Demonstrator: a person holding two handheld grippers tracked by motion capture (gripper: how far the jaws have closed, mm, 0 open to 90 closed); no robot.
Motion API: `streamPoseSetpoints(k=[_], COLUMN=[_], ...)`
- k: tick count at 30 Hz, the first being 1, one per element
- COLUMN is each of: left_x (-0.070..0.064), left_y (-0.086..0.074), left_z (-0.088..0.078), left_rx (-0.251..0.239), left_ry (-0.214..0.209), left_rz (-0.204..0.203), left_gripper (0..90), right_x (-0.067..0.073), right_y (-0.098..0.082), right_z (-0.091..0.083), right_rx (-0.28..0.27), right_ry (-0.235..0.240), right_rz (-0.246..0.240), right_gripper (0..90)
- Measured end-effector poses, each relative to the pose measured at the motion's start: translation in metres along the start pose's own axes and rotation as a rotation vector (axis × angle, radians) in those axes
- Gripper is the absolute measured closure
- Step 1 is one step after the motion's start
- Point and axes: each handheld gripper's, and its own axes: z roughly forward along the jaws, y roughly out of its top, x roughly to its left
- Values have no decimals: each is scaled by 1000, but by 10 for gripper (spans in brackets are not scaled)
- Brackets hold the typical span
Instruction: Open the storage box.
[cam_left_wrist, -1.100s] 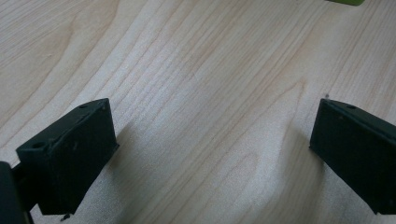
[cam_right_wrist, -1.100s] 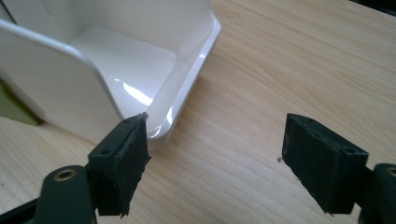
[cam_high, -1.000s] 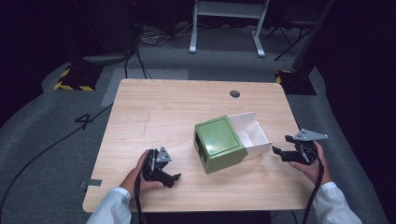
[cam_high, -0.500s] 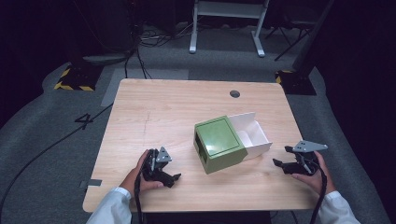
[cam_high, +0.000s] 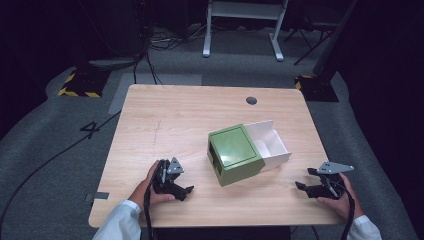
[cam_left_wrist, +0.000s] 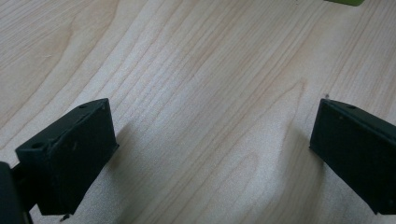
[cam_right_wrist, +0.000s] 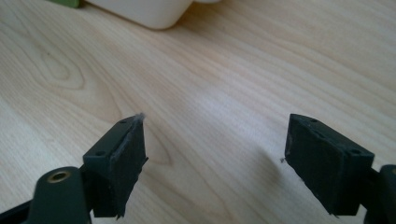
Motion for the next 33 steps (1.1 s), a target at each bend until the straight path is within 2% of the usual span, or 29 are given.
streamPoseSetpoints(k=[4,7,11,33], left_x=[0,0,0,0], left_y=[0,0,0,1], left_z=[0,0,0,1], left_rx=[0,-1,1,0], left_ry=[0,0,0,-3], left_rz=[1,-1,-2,0], left_gripper=[4,4,4,3], right_x=[2,2,3,4], right_y=[-8,-13,-17,-18], right_z=[1,1,0,0], right_rx=[3,-21,-54,-55], right_ry=[9,12,8,-7], right_rz=[-2,23,31,43], right_gripper=[196,197,194,196])
